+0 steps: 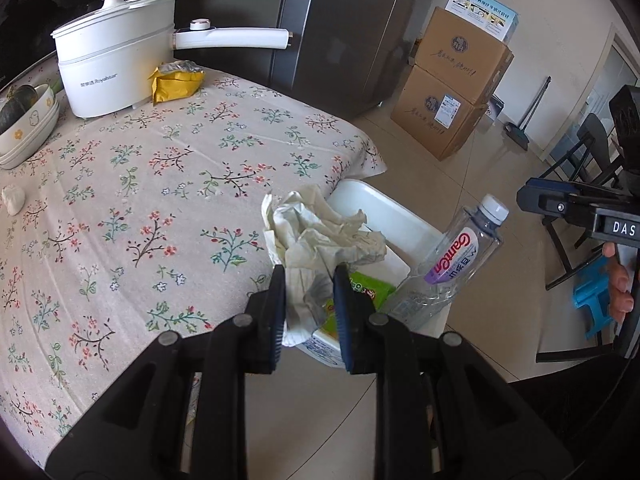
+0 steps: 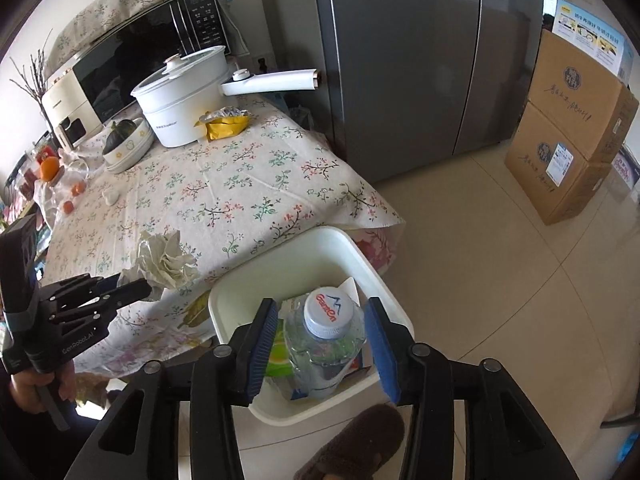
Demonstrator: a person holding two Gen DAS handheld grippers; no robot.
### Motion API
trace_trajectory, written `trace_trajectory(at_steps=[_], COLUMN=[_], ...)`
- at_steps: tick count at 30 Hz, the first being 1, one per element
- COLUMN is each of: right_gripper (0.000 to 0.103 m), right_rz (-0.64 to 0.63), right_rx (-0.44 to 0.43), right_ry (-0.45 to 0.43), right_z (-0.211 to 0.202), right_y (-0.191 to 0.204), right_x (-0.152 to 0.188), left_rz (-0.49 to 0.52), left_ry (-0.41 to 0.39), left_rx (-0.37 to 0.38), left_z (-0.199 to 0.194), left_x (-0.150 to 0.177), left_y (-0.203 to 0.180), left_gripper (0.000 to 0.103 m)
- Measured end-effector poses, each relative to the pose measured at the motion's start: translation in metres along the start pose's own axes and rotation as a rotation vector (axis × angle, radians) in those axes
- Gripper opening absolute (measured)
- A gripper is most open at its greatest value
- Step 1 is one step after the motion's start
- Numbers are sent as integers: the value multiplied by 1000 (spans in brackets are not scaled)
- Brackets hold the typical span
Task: Collect trash
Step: 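Carry the tissue and clear bottle to the bin and release both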
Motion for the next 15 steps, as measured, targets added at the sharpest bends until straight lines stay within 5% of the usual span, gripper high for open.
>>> trace_trajectory(at_steps=[15], right_gripper=[61], right_rz=[41], right_rx=[14], right_ry=[13], right_z=[2], right_y=[-16], right_x=[6], left_rz=[89], left_ry=[42], left_rx=[8], left_z=[34], left_x=[-2], left_y=[-29], left_gripper=[26])
Point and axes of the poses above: each gripper's, at about its wrist camera, not at the fingertips, and z roughly the way its jaws point, y to its left, x to its underside, the point moved 5 cm from there along z, roughly the way its jaws point, and after that the axes turned 10 degrees about y, right-handed, at the moved point
